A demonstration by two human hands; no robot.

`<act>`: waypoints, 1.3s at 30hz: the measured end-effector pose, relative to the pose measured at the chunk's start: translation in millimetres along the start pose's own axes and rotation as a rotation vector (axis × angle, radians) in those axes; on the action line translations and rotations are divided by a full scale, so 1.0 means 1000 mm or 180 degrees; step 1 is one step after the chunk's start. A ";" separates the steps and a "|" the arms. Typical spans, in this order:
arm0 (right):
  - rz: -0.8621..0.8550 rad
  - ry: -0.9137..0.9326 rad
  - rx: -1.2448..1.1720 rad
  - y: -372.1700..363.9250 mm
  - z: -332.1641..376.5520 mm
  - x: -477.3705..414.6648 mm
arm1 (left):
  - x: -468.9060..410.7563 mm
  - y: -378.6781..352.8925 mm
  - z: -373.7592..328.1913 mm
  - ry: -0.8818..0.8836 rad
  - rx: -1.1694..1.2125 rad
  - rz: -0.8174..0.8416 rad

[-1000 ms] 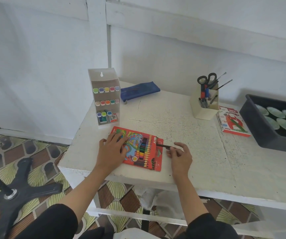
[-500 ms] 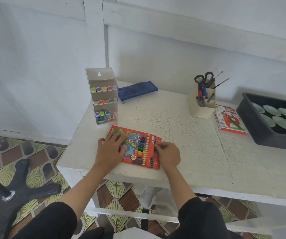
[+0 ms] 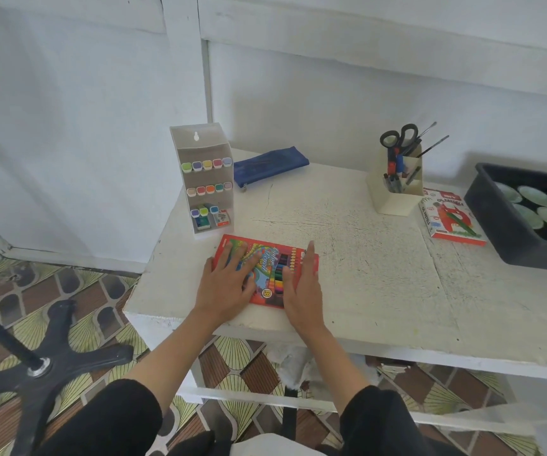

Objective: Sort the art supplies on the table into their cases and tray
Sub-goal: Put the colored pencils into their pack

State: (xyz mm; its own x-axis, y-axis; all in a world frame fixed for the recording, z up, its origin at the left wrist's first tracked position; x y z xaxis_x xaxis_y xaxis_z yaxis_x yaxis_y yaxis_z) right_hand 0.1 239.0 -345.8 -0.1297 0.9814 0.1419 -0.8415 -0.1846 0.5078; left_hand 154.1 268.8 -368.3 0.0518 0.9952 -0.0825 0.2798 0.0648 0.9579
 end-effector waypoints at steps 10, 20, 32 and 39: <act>-0.0411 -0.0299 -0.0763 0.045 -0.011 -0.011 | -0.012 0.028 -0.045 0.0126 -0.0454 0.0000; -0.0932 -0.0707 -0.0798 0.090 -0.049 -0.001 | -0.066 0.019 -0.032 0.0149 0.0119 0.0672; -0.0334 -0.0141 -0.1791 0.121 0.014 -0.022 | -0.084 0.081 -0.074 0.0394 0.3794 -0.1161; -0.0331 0.0006 -0.1204 0.123 0.013 -0.036 | -0.078 0.066 -0.068 0.0521 0.3892 -0.1033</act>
State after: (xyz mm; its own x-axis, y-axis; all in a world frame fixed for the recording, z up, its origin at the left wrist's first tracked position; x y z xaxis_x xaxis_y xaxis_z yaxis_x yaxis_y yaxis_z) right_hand -91.4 179.9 -277.2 -0.0342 0.9940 0.1042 -0.9840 -0.0517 0.1703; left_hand 103.7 200.0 -279.9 -0.2783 0.9493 -0.1460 0.9588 0.2836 0.0166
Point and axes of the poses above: each hand's wrist, its own x-axis away from the middle knuckle, its own y-axis out of the back of the hand, z = x × y, the point moved 6 cm from there along -x, towards the middle knuckle, and after that the axes turned 12 degrees about -y, right-handed, at the moved point
